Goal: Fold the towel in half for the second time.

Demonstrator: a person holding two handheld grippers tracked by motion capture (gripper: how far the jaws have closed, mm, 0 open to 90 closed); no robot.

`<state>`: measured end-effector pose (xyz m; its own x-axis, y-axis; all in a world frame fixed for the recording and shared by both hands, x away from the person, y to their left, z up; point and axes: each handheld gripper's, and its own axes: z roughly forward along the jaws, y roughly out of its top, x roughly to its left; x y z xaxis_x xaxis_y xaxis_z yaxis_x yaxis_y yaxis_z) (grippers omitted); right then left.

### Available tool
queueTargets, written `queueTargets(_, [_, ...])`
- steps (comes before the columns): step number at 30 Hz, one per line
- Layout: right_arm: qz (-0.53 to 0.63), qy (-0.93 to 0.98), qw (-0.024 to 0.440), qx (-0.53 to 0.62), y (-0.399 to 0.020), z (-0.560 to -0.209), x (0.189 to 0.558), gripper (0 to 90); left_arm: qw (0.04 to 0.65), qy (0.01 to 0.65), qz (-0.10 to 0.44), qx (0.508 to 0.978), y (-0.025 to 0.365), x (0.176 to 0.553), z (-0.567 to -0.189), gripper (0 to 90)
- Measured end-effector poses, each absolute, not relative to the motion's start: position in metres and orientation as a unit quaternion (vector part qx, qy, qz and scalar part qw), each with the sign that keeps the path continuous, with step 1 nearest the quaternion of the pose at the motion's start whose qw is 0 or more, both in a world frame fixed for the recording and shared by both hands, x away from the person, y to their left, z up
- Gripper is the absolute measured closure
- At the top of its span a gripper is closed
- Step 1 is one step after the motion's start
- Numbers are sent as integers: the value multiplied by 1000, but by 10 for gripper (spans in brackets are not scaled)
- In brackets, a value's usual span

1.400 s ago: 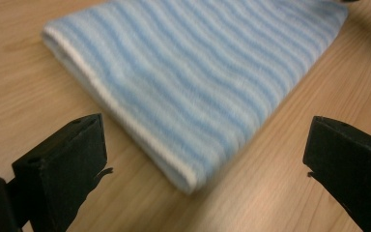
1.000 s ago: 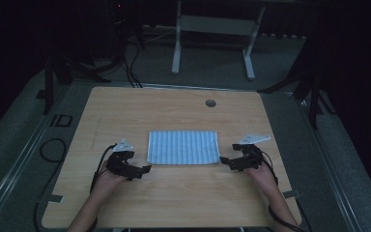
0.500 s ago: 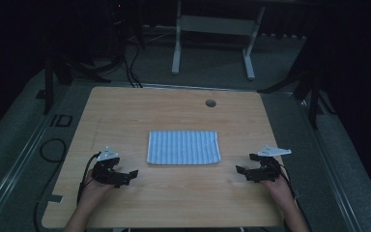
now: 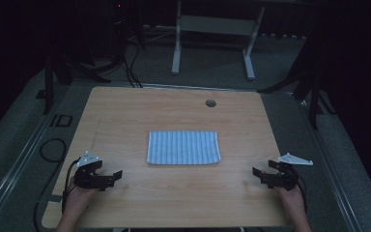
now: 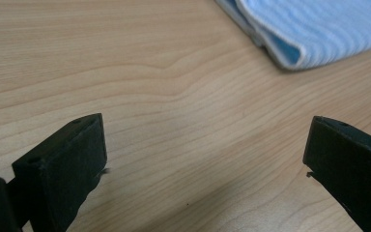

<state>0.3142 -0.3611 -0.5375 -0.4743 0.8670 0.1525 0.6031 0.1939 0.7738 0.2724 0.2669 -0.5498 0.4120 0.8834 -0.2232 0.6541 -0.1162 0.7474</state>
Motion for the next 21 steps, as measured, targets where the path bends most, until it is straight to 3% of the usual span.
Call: queueTargets(21, [420,703,188,543,-379,-541,295,133,428,546,151,704,288,263,-551,17])
